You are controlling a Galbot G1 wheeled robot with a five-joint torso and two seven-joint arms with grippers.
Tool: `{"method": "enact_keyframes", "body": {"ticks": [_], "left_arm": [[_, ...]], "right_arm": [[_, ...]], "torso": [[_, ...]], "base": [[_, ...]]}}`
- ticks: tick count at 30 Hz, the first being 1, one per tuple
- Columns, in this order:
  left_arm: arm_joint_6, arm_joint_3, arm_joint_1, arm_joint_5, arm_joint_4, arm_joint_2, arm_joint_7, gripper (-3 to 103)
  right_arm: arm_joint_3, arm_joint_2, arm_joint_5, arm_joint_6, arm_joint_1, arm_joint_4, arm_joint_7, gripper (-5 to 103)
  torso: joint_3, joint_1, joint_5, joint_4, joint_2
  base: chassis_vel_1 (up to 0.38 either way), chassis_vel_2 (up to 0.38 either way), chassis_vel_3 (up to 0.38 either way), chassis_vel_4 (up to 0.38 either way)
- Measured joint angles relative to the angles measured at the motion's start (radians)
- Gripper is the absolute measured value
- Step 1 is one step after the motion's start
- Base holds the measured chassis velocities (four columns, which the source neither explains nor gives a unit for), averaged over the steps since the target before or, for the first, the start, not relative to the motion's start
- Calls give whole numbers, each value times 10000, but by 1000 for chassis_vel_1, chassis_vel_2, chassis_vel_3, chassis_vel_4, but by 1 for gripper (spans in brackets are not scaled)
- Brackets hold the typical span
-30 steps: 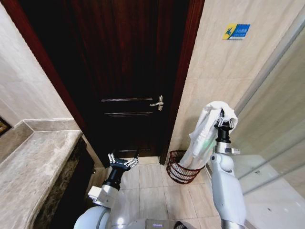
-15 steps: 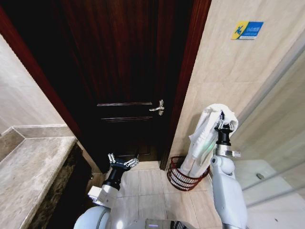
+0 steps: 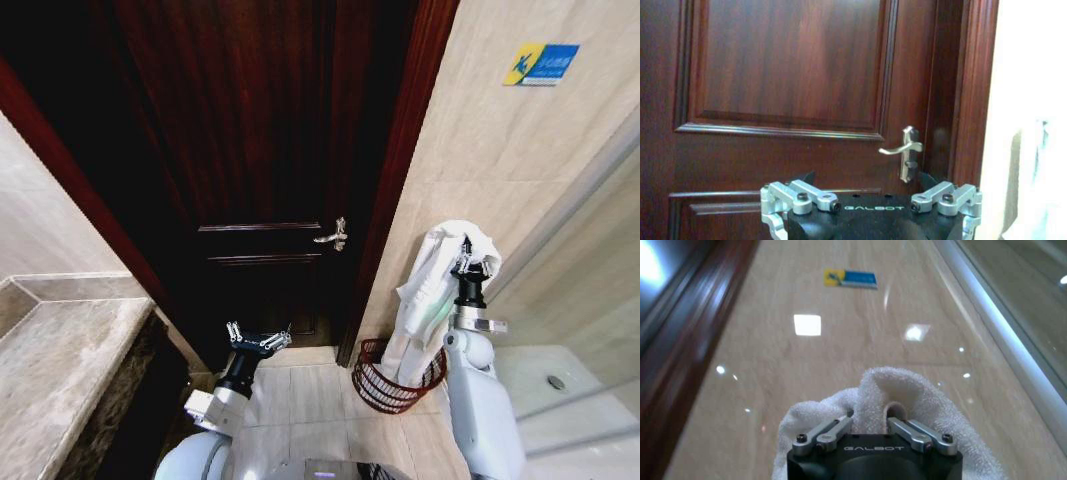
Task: Discard the used towel into the hamper.
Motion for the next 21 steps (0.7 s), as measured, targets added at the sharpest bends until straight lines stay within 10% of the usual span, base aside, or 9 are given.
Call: {"method": "enact_keyframes", "body": {"ticks": [21], "left_arm": [[0, 0, 1, 0, -1, 0, 0, 100]], "right_arm": [[584, 691, 428, 116, -2723, 101, 588, 9]], "torso": [[-3, -7, -1, 2, 3]], "base": [[-54, 56, 53, -48]]}}
